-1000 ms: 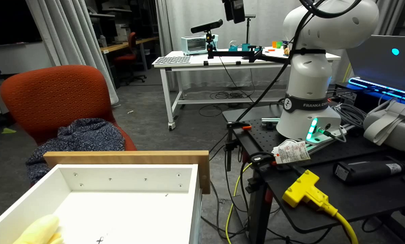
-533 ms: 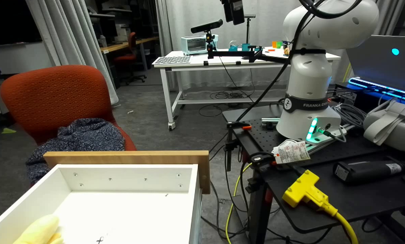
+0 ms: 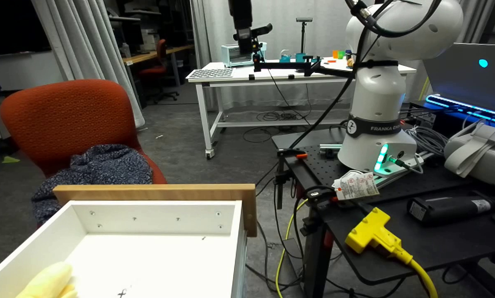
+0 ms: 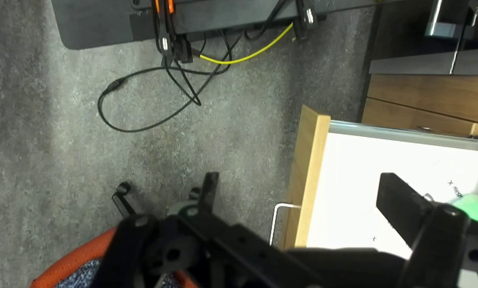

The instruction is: Close the top drawer

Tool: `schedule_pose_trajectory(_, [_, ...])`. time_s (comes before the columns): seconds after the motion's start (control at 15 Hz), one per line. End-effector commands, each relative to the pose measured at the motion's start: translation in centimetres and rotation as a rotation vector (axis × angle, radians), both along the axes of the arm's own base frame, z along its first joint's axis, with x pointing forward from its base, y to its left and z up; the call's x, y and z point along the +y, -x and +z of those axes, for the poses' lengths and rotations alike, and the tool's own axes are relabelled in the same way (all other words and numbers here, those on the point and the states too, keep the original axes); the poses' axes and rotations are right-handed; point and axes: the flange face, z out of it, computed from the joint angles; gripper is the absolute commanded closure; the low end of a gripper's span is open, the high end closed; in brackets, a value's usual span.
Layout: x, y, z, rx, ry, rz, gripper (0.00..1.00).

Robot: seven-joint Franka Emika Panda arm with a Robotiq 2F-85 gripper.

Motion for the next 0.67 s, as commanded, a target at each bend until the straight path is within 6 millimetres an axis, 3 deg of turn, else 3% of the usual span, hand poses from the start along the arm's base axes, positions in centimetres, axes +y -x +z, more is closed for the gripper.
schedule_pose_trajectory(0.0, [0.5,-4.3,-0.7,-0.047,0.062,0.018,0.00])
schedule_pose_trajectory(0.13, [0.5,-5.9,-0.8,-0.065,0.081,0.019,0.00])
schedule_pose_trajectory(0.2, [0.3,-3.8,-1.1,-0.049,0.057,0.029,0.00])
schedule_pose_trajectory(0.4, [0.5,-5.4,-1.4,-0.046,0.063,0.029,0.00])
schedule_pose_trajectory(0.6, [0.5,-5.7,-1.3,-0.048,0.063,0.028,0.00])
